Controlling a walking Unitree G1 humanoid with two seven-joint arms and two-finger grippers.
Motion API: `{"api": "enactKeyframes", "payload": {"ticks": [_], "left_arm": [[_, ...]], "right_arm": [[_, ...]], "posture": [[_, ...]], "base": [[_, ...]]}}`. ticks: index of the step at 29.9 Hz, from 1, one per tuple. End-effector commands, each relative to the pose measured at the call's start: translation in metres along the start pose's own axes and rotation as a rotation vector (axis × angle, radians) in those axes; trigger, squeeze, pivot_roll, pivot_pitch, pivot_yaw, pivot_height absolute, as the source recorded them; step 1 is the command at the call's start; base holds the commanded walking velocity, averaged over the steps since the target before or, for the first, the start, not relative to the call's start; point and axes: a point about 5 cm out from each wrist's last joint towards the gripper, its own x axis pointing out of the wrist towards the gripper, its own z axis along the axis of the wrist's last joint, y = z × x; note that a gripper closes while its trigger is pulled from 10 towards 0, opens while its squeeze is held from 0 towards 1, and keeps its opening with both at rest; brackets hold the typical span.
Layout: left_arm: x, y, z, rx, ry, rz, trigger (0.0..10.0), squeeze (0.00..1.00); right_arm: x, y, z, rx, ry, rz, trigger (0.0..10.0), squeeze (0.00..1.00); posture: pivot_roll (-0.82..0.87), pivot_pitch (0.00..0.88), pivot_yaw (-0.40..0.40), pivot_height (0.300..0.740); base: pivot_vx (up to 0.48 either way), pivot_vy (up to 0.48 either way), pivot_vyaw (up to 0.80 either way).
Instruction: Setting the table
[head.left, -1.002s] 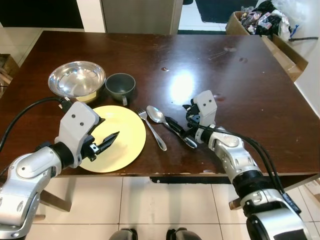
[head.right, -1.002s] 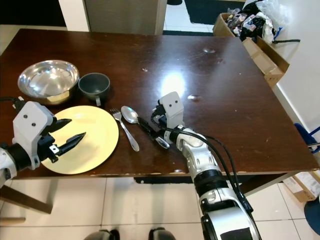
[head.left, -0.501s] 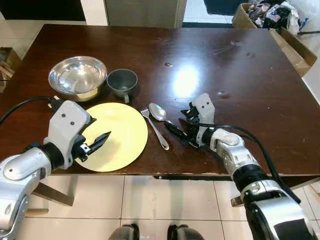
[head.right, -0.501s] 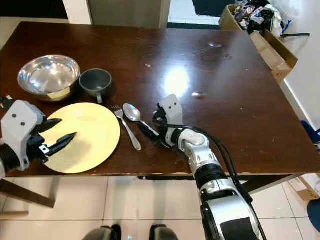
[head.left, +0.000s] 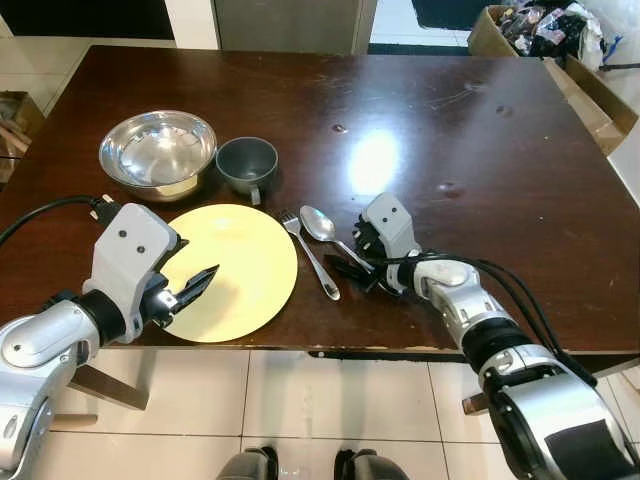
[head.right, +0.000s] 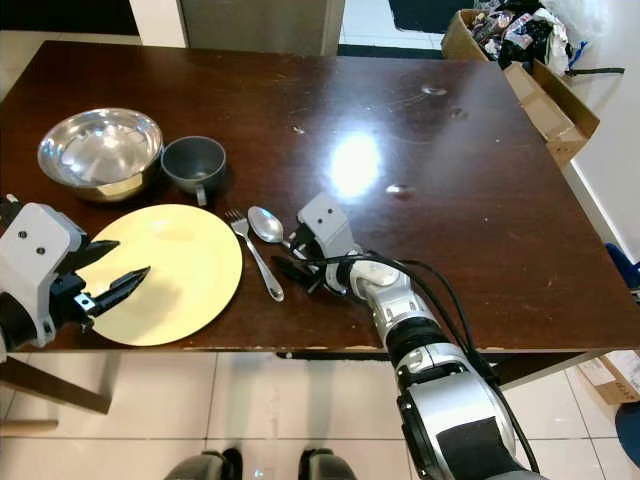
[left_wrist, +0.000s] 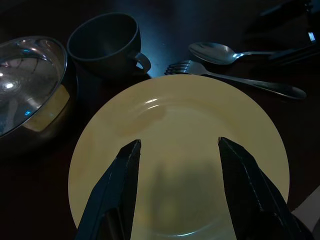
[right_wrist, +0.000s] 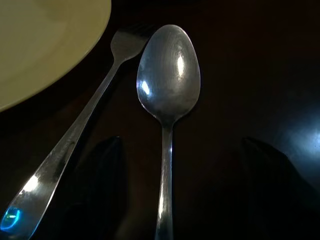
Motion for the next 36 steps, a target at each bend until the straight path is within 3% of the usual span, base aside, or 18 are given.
{"api": "enactKeyframes", "payload": {"ticks": [1,2,3,12,20,26,31,32,34,36], "left_arm": [[0.0,-0.003,-0.001,-0.012,0.0,-0.009,10.0,0.0],[0.0,-0.003,-0.001,-0.012,0.0,-0.009,10.0,0.0],[0.0,-0.003,-0.001,-0.013,-0.001,-0.007,10.0,0.0],[0.008,-0.006,-0.001,-0.023,-0.015,-0.002,10.0,0.0],[0.012,-0.008,-0.001,-0.03,-0.023,-0.003,10.0,0.0],[0.019,-0.013,-0.003,-0.043,-0.032,-0.007,10.0,0.0],[0.026,-0.015,-0.004,-0.047,-0.037,0.01,10.0,0.0],[0.029,-0.014,-0.004,-0.052,-0.038,0.042,10.0,0.0],[0.031,-0.013,-0.005,-0.056,-0.039,0.064,10.0,0.0],[0.037,-0.009,-0.006,-0.077,-0.037,0.161,10.0,0.0]], "right_arm": [[-0.006,0.008,-0.028,0.087,0.094,0.018,1.6,0.0],[-0.006,0.008,-0.028,0.087,0.094,0.018,1.6,0.0],[-0.007,0.01,-0.032,0.104,0.094,0.023,0.0,0.0],[-0.009,0.019,-0.042,0.23,0.052,0.035,0.0,0.0],[-0.011,0.019,-0.043,0.259,0.021,0.039,0.0,0.0],[-0.019,0.014,-0.037,0.288,-0.082,0.013,0.0,0.0],[-0.023,0.008,-0.016,0.27,-0.214,-0.047,0.0,0.0],[-0.025,0.003,-0.003,0.261,-0.278,-0.106,10.0,0.0],[-0.028,-0.001,0.006,0.257,-0.32,-0.148,10.0,0.0],[-0.039,-0.009,0.032,0.255,-0.443,-0.252,10.0,0.0]], "posture": [[0.13,0.133,0.035,0.74],[0.13,0.133,0.035,0.74],[0.13,0.133,0.035,0.74],[0.1,0.118,0.03,0.74],[0.09,0.114,0.024,0.74],[0.06,0.113,0.019,0.74],[0.04,0.11,0.016,0.74],[0.03,0.109,0.016,0.74],[0.03,0.108,0.016,0.74],[0.01,0.104,0.015,0.74]], "base": [[0.0,0.0,0.0],[0.0,0.0,0.0],[0.0,0.0,0.0],[0.0,0.0,0.0],[0.0,0.0,0.0],[0.0,0.0,0.0],[0.0,0.0,0.0],[0.0,0.0,0.0],[0.0,0.0,0.0],[0.0,0.0,0.0]]}}
